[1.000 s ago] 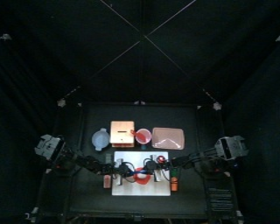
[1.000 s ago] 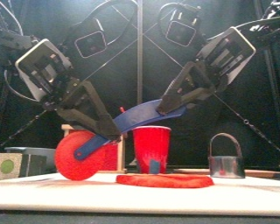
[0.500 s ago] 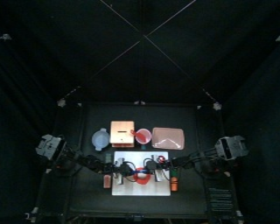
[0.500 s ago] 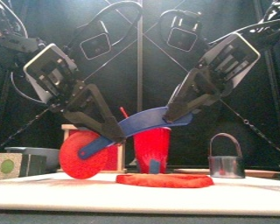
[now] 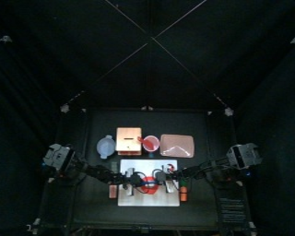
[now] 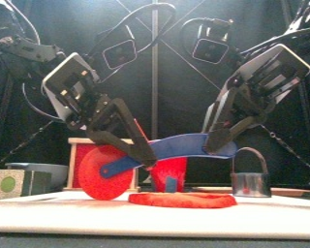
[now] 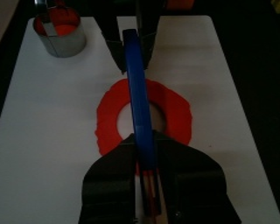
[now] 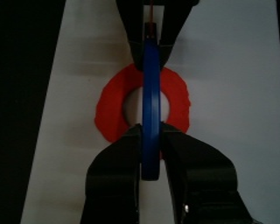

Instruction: Place pizza cutter onto cutting board

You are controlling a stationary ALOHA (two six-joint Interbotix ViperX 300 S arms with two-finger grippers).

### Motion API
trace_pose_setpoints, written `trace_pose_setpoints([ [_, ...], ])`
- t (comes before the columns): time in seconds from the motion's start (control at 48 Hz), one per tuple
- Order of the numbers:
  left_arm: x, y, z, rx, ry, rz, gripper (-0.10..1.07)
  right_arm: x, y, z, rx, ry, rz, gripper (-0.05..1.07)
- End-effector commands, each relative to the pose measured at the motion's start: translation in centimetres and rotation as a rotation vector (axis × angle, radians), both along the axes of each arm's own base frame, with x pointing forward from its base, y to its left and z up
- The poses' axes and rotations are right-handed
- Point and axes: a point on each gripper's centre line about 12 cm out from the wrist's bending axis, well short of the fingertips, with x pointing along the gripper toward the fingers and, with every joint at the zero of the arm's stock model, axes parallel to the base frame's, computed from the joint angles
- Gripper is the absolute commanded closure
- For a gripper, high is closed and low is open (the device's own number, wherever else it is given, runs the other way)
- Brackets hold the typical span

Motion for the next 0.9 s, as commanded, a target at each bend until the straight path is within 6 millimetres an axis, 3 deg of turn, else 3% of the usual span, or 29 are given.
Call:
trace_pose_setpoints([
  [0.0,1.3,0.2,1.5,0.004,-0.059,0.007,0.53,0.2,0.2,1.1,0.009,-0.034,0.003,0.54],
  [0.375,2.9,0.2,-0.1,0.021,-0.047,0.005,0.53,-1.3,0.2,1.0,0.009,0.012,-0.006,0.54],
  [0.875,6.2,0.2,-0.5,0.043,-0.082,-0.012,0.53,-3.8,0.3,1.3,0.011,0.081,-0.013,0.54],
])
